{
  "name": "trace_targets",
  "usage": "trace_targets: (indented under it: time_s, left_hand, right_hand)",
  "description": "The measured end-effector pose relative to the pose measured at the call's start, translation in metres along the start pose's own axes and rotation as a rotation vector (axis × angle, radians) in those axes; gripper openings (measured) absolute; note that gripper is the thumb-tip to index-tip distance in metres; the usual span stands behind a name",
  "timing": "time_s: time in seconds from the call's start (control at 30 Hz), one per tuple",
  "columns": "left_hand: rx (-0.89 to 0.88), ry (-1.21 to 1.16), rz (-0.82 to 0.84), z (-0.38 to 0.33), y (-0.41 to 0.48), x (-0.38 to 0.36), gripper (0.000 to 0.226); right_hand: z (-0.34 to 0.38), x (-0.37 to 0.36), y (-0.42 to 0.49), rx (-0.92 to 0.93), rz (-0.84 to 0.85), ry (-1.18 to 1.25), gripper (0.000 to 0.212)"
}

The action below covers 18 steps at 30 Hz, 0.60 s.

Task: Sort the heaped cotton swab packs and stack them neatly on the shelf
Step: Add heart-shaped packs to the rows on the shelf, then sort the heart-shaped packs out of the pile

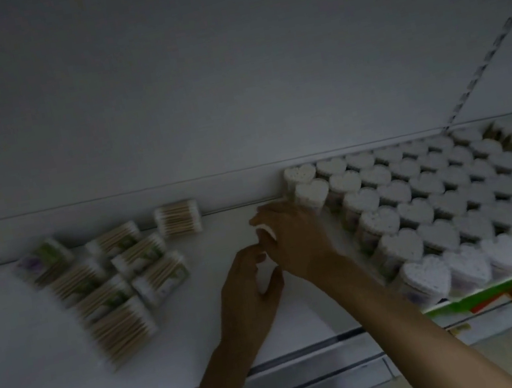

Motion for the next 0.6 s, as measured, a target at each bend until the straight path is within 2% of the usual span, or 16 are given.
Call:
trace_targets:
  time_s: [0.07, 0.2, 0.27, 0.37, 0.5, 0.6]
  left_hand:
    - [0.005, 0.032, -0.070, 0.009, -0.013, 0.027, 0.035]
    - [0.044, 0.168, -0.150, 0.038, -0.027, 0.069, 0.029]
    - [0.103, 0.119, -0.170, 0.047, -0.027, 0.076, 0.029]
    - [0.171, -0.002, -0.205, 0.050, -0.022, 0.077, 0.024]
    - [0.163, 0.014, -0.225, 0.049, -0.021, 0.077, 0.023]
    - [0.167, 0.047, -0.218, 0.048, -0.023, 0.077, 0.037]
  right_hand:
    - [0.019, -0.014, 0.026, 0.046, 0.096, 0.043, 0.033]
    - [0.057, -0.044, 0.093, 0.165, 0.230, -0.052, 0.047]
    - [0.062, -0.060, 0.114, 0.169, 0.328, -0.103, 0.052]
    - [0.054, -0.075, 0.121, 0.104, 0.349, -0.083, 0.045]
    - [0.039, -0.086, 0.115, 0.008, 0.343, -0.010, 0.042]
    - [0.026, -0.090, 0.083, -0.133, 0.310, 0.250, 0.039]
Point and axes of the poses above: each hand's wrist, its own y-axis towards the middle knuckle, its own x-axis out of the back of the hand, z = x × y, the point moved 4 cm from there along y, towards the middle knuckle, and after that the axes turned 14 degrees about x, right-handed, at the moved point
